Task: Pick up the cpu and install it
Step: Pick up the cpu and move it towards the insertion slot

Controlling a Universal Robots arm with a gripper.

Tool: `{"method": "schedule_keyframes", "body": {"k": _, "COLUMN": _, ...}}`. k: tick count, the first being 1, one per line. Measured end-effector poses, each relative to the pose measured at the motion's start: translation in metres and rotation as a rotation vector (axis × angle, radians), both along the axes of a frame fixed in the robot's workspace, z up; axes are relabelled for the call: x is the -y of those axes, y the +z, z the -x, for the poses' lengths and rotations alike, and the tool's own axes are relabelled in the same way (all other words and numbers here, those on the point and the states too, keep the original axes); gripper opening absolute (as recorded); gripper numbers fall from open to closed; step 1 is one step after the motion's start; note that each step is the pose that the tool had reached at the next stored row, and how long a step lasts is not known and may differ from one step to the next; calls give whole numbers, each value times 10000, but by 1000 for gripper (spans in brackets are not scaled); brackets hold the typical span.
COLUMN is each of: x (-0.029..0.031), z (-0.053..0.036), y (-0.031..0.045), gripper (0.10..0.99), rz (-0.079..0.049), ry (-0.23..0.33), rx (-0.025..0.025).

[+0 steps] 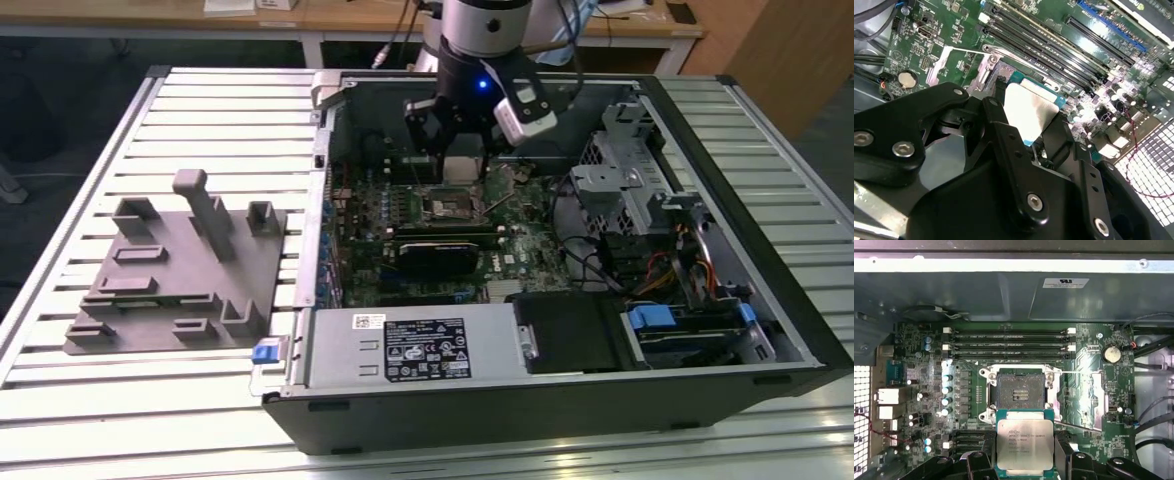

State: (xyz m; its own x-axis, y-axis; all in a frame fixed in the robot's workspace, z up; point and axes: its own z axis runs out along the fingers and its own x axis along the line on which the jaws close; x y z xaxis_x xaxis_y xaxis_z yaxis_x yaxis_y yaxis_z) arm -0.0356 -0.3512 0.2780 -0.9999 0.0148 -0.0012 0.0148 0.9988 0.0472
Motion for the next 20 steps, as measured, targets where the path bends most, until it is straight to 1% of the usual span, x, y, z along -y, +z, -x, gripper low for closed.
{"method": "schedule_keyframes", "body": {"k": 10, "x": -53, "z": -12, "y": -87, "gripper": 541, "rz": 0, "ry": 0, "rx": 0}}
{"method": "schedule_keyframes", "body": {"k": 20, "x": -100, "z": -23, "y": -148, "gripper": 541, "rz": 2, "ry": 0, "rx": -1}}
